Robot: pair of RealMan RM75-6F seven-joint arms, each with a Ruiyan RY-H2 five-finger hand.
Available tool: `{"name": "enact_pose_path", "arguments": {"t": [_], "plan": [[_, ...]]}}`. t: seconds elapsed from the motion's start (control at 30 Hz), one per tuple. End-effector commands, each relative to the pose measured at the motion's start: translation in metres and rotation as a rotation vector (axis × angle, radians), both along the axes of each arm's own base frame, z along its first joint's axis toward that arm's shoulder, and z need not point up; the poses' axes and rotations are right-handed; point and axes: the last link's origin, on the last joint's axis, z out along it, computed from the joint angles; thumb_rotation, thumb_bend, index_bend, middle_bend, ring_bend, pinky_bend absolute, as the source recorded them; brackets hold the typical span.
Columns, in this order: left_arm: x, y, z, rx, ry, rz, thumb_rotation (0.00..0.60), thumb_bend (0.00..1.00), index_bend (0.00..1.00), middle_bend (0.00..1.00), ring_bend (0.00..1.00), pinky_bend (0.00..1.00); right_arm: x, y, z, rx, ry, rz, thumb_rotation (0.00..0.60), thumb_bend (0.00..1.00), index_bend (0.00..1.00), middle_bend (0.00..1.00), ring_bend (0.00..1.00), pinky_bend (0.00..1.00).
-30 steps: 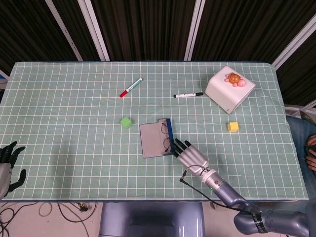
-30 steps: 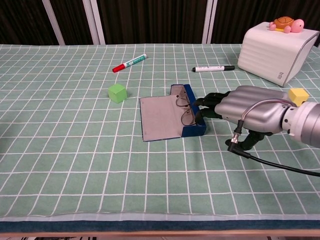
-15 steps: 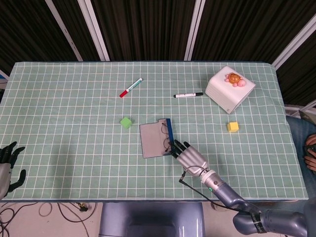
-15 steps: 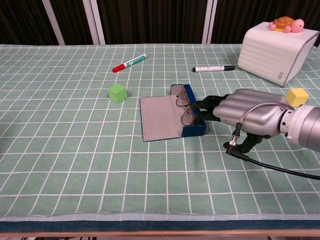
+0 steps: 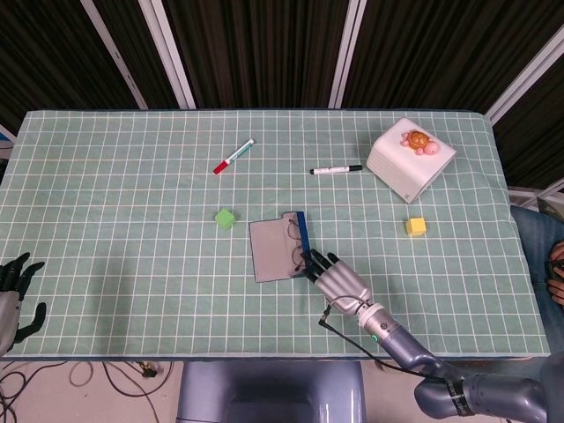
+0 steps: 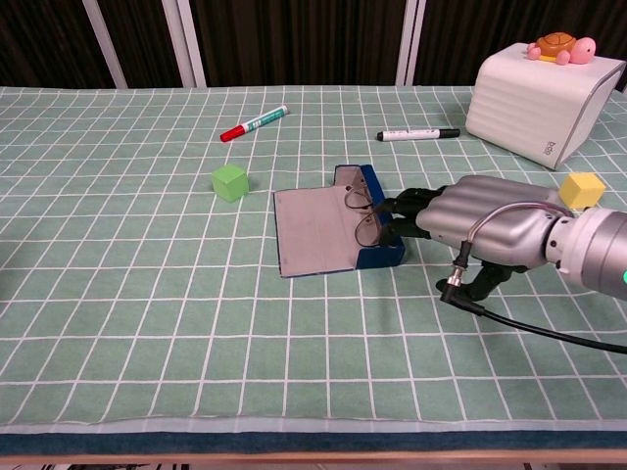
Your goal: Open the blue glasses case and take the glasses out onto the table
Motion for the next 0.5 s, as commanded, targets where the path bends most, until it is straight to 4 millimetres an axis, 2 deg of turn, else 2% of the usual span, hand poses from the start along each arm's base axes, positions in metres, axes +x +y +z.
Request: {"name": "enact_pose_path", "arguments": {"t": [0.03, 0.5], "plan": [[0.0, 0.0, 0.0, 0.0, 0.0, 0.001, 0.6, 0.47, 0.13, 0.0, 0.0, 0.02, -0.001, 0.0, 0.0, -0.002, 0.004, 0.001, 0.6, 0.47, 0.23, 0.0, 0.02, 0.23], [0.0, 0.0, 0.0, -0.001, -0.002, 0.003, 0.6, 0.47, 0.13, 0.0, 0.0, 0.02, -0.014, -0.006, 0.006, -0.016, 0.041, -0.033, 0.6, 0.47, 0.25, 0.0, 0.02, 0.23]]}}
